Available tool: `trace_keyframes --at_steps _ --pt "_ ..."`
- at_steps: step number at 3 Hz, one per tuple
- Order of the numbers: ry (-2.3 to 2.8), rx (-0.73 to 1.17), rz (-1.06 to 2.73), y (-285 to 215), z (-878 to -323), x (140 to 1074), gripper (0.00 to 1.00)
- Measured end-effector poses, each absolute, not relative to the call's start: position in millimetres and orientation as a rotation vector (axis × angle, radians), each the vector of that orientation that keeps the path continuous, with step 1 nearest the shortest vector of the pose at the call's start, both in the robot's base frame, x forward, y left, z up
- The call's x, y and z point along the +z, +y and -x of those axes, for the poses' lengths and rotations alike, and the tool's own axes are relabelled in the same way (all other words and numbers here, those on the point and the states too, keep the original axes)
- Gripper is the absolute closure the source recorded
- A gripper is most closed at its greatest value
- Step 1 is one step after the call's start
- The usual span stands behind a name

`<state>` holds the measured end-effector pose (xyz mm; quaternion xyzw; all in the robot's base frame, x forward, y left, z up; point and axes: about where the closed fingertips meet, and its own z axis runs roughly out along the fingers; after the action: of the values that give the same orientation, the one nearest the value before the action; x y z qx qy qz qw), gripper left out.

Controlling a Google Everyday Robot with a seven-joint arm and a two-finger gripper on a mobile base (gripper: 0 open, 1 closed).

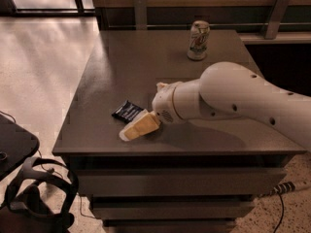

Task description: Pick rxbar blueberry

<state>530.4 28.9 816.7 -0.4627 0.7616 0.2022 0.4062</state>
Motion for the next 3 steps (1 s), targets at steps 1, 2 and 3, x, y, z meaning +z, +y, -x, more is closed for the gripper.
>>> trace_keyframes --at_steps 1,2,3 --pt "1.951 0.537 1.191 34.8 -528.1 800.0 0.03" --pt "1.967 0.544 1.202 37.2 -526.0 794.6 0.34" --pt "1.967 0.544 1.202 37.2 -526.0 803.4 0.64"
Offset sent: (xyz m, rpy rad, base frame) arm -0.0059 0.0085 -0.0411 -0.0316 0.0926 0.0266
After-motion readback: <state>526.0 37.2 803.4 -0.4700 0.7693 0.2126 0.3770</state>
